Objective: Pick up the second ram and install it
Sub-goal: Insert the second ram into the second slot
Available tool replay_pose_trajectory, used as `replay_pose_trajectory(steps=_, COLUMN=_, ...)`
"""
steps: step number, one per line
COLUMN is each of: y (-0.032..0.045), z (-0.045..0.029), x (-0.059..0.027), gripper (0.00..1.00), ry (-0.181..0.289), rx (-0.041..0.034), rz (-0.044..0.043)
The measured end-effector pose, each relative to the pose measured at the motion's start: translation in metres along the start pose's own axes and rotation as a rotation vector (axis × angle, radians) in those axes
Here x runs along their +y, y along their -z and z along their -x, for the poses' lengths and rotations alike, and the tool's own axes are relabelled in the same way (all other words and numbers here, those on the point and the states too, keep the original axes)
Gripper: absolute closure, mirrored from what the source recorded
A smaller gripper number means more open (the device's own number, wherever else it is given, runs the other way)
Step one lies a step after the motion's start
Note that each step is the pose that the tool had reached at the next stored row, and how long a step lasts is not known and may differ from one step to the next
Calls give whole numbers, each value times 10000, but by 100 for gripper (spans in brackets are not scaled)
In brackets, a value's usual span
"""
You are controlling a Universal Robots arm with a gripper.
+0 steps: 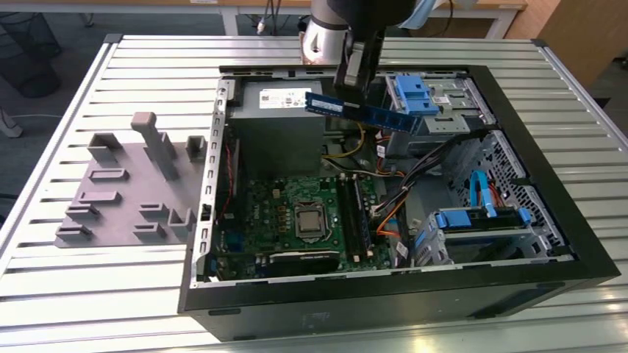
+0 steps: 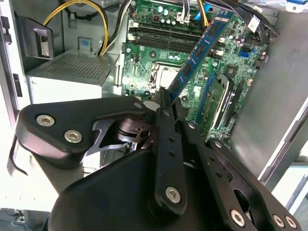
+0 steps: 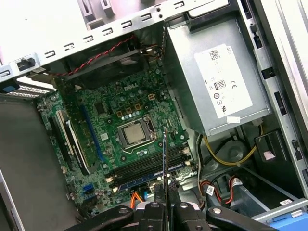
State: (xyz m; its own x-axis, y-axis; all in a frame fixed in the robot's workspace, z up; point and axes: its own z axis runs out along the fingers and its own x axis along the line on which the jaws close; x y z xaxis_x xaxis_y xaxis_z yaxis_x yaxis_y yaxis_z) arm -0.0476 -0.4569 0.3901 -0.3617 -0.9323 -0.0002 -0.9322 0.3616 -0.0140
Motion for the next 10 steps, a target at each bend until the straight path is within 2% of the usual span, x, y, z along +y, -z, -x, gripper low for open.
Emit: replay_pose_trajectory(steps=10, y=-1, z=5, x=2, gripper=86, ry=-215, rx=3, rz=-3)
